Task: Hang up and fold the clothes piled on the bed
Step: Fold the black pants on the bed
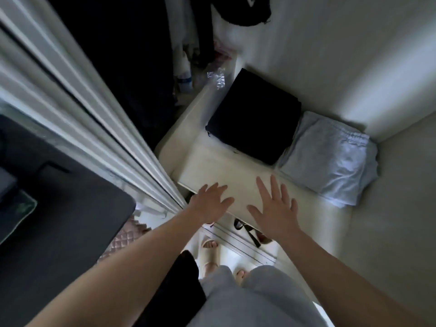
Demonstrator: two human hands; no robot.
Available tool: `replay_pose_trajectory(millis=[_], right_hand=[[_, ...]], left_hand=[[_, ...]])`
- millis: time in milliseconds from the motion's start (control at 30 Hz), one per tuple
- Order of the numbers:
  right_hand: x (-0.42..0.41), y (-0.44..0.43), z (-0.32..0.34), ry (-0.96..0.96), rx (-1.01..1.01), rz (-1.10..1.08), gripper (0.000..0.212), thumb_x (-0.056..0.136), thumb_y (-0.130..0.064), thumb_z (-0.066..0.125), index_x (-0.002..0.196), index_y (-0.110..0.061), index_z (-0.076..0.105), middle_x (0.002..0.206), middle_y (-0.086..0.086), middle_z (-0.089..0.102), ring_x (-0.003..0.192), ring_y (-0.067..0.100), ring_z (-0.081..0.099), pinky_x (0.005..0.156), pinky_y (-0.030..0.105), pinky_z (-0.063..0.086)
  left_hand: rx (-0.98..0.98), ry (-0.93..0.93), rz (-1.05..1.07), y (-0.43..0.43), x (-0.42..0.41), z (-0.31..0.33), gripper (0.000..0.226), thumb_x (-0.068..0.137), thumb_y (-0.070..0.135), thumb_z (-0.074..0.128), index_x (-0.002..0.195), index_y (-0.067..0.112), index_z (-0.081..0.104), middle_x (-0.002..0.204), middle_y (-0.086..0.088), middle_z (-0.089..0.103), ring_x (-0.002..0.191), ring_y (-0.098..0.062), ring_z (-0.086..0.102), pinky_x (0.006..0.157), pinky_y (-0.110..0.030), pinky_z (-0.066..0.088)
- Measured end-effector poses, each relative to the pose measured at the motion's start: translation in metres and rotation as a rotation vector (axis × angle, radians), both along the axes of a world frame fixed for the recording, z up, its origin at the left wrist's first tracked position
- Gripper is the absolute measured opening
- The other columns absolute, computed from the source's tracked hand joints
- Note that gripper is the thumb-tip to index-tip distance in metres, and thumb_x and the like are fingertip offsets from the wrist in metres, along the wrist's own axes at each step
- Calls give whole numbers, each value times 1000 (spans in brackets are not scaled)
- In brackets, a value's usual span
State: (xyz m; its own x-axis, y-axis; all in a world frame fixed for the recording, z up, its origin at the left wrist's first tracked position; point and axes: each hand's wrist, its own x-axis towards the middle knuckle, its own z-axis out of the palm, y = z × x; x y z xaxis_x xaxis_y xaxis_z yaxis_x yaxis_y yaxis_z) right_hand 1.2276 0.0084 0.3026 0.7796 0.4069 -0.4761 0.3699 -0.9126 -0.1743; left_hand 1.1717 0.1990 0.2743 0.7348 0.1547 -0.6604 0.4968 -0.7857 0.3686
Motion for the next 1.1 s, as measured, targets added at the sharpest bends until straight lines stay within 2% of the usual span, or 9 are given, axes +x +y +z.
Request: replay_pose_trajectory(millis=[167, 267, 433, 567, 733, 800, 900, 1000, 1100], right_hand=[[-50, 2, 35, 26, 179, 56, 72, 101, -57, 37, 157, -44, -7, 167, -7, -19, 155, 24, -10, 122, 55, 3], [-72, 4, 56, 24, 334, 153, 70, 101, -52, 40, 158, -42, 1, 169, -6, -8, 155, 22, -4, 123, 53, 6], [-115, -2, 89, 7, 621, 285, 65, 100, -49, 44, 157, -41, 14, 168, -4, 12, 154, 18, 10, 120, 45, 13], [-156, -10, 107, 35, 803, 375, 65, 96, -51, 44, 156, -36, 24, 164, -9, 23, 151, 8, 14, 119, 34, 14], [-214, -28, 119, 93, 846, 522, 63, 97, -35, 62, 154, -21, 38, 157, 0, 39, 147, 17, 31, 119, 52, 26], [-235, -28, 121, 84, 831, 628, 63, 95, -37, 63, 152, -22, 40, 157, -1, 39, 148, 19, 29, 120, 57, 20], [-264, -20, 120, 82, 749, 816, 64, 96, -46, 59, 154, -33, 35, 162, -6, 31, 154, 17, 14, 123, 50, -3], [-297, -9, 119, 70, 720, 979, 63, 94, -49, 60, 152, -37, 38, 162, -8, 29, 154, 17, 11, 121, 51, -9], [-326, 3, 120, 28, 705, 1102, 62, 93, -49, 62, 150, -38, 40, 157, -13, 32, 151, 17, 16, 121, 55, -5]], left_hand=[[-72, -142, 238, 12, -64, 70, 64, 102, 58, 37, 158, 29, 27, 162, -2, 32, 149, -28, 29, 122, -43, 24], [-87, -233, 403, 0, -111, 108, 58, 103, 55, 40, 155, 30, 35, 157, 0, 42, 144, -24, 39, 114, -34, 30], [-54, -475, 725, -34, -210, 149, 47, 102, 50, 46, 145, 30, 50, 125, 5, 66, 114, -14, 62, 97, -27, 42], [181, -573, 823, -60, -284, 163, 42, 101, 46, 48, 136, 27, 59, 128, 5, 65, 122, -16, 56, 99, -32, 42], [396, -477, 920, -98, -377, 174, 43, 98, 56, 42, 130, 33, 61, 129, 8, 66, 124, -20, 55, 104, -47, 43], [491, -407, 980, -110, -411, 171, 45, 96, 61, 38, 125, 37, 62, 128, 10, 65, 125, -20, 54, 107, -48, 40], [597, -326, 1128, -126, -458, 166, 52, 91, 69, 29, 114, 39, 65, 118, 10, 67, 119, -21, 56, 104, -46, 38], [649, -282, 1228, -146, -495, 161, 65, 86, 76, 23, 115, 36, 65, 117, 7, 69, 120, -23, 56, 108, -45, 34], [727, -329, 1356, -171, -513, 152, 60, 88, 69, 51, 133, 30, 57, 145, 2, 52, 141, -24, 36, 119, -46, 23]])
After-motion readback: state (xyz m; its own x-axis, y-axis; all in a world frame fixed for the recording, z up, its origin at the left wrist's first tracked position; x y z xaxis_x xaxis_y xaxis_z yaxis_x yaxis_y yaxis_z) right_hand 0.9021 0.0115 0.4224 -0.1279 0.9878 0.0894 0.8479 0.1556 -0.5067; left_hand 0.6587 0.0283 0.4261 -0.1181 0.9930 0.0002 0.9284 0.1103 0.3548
